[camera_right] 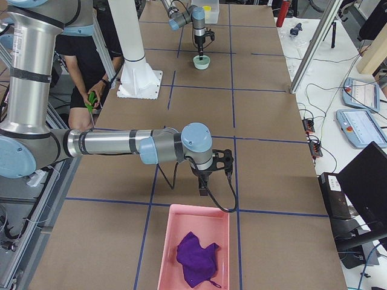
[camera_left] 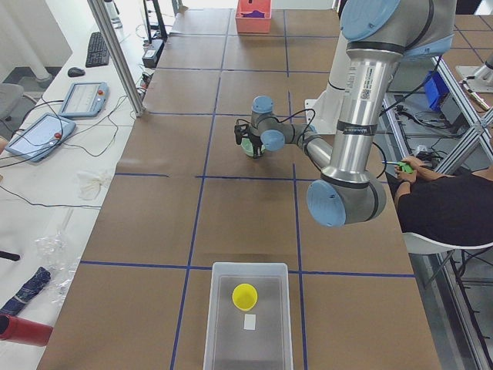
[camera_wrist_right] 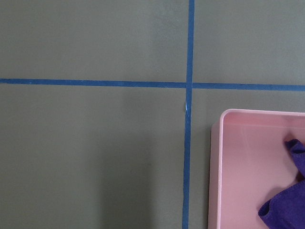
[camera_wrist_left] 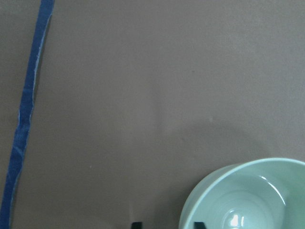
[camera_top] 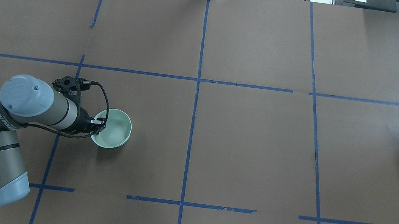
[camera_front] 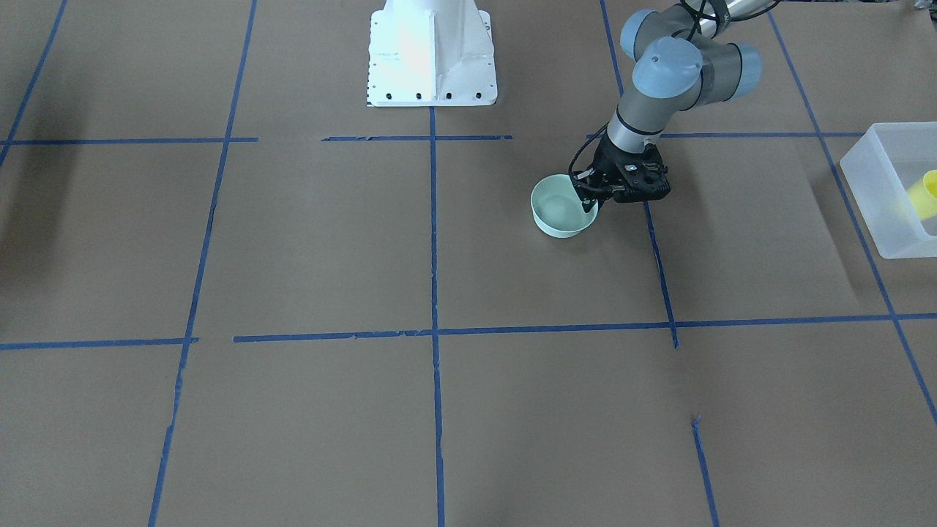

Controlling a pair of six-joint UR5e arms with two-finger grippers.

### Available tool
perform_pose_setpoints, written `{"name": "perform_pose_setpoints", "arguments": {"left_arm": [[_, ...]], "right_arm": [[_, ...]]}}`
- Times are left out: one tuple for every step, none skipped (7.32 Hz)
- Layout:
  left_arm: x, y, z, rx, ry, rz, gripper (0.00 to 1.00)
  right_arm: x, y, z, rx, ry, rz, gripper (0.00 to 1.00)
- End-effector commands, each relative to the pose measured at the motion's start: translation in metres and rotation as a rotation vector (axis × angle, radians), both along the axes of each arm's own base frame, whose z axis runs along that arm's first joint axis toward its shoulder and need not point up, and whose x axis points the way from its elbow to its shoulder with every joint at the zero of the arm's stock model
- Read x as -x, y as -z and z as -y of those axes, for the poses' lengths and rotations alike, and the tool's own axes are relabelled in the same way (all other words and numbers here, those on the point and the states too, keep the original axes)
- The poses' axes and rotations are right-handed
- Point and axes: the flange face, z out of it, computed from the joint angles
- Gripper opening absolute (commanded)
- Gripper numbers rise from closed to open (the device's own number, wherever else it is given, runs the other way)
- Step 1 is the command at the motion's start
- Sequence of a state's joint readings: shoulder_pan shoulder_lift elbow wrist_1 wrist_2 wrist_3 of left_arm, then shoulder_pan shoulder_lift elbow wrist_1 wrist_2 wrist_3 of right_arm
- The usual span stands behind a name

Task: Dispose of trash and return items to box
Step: 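Lift the pale green bowl with the left gripper and carry it off the table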

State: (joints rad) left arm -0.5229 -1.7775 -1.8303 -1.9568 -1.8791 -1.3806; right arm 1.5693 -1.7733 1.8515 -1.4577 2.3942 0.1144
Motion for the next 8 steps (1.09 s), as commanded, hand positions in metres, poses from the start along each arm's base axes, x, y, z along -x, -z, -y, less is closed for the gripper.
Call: {"name": "perform_pose_setpoints", "arguments": {"left_arm": [[0.005, 0.009, 0.000, -0.003, 0.001, -0.010, 0.00], [0.019, 0.026, -0.003, -0.009, 0.004, -0.020, 0.00], [0.042, 0.049, 0.002, 0.005, 0.023, 0.005, 0.00], [0.077, 0.061, 0.029, 0.030, 0.076, 0.029, 0.00], [0.099, 0.076, 0.054, -0.025, 0.066, 0.027, 0.00], [0.119, 0.072, 0.070, -0.052, 0.068, 0.044, 0.00], [0.137, 0.071, 0.083, -0.098, 0.052, 0.056, 0.00], [0.161, 0.059, 0.098, -0.119, 0.014, 0.061, 0.00]], "right_arm": [[0.000, 0.000, 0.000, 0.006, -0.005, 0.000, 1.00], [0.000, -0.001, 0.000, 0.005, -0.004, 0.000, 1.00], [0.000, -0.002, -0.001, 0.008, -0.004, -0.002, 1.00], [-0.002, -0.003, -0.001, 0.011, -0.008, -0.005, 1.00], [-0.002, -0.004, -0.001, 0.013, -0.008, -0.007, 1.00], [-0.002, -0.004, -0.001, 0.012, -0.007, -0.007, 1.00], [0.000, -0.013, -0.001, 0.023, 0.001, -0.008, 1.00], [0.000, -0.016, 0.005, 0.034, -0.003, -0.004, 1.00]]}}
